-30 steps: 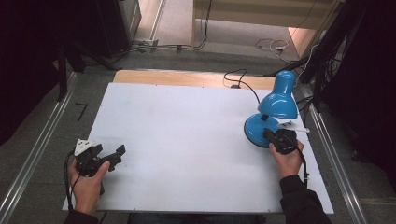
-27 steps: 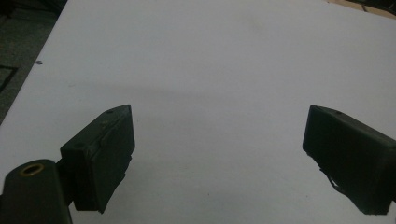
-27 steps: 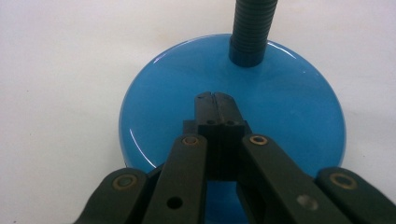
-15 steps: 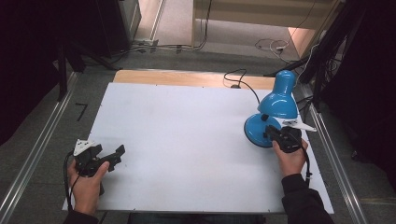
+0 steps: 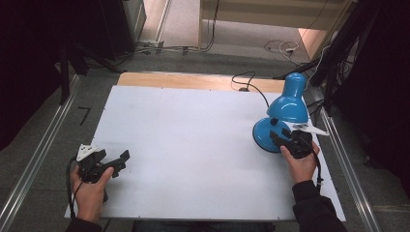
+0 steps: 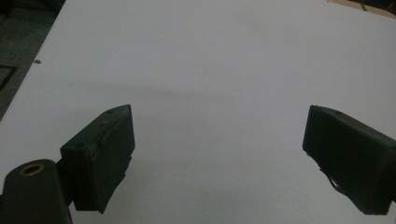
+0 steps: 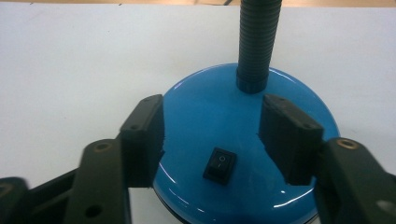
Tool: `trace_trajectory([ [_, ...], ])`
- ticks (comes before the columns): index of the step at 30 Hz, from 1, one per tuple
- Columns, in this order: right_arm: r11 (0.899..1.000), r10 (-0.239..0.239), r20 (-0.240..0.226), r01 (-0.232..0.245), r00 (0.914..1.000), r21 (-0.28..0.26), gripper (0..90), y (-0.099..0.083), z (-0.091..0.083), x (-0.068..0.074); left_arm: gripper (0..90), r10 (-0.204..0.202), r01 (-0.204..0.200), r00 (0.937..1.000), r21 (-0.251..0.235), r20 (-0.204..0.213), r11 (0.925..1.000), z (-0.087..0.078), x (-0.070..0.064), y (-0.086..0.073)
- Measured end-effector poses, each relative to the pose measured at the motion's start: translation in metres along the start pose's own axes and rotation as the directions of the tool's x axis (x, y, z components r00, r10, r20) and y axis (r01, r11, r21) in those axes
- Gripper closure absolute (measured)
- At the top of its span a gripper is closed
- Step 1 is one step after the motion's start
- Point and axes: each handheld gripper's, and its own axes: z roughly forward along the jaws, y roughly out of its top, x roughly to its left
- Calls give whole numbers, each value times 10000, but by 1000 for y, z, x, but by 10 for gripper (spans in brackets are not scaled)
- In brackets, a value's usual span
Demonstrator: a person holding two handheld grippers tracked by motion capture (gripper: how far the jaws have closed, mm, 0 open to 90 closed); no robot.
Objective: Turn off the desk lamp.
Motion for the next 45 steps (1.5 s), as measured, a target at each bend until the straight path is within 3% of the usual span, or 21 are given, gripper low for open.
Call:
trace_trajectory([
  [6,9997,238,-65,-238,9997,-11,302,0,-1,0,98,-18,18,10000,25,22,10000,0,0,0],
  [14,9998,169,-39,-169,9998,63,271,0,-2,0,99,5,-5,10000,30,-4,10000,0,0,0],
  [45,9999,-121,64,120,9999,71,253,-7,-12,4,98,40,-40,10000,40,17,10000,0,0,0],
])
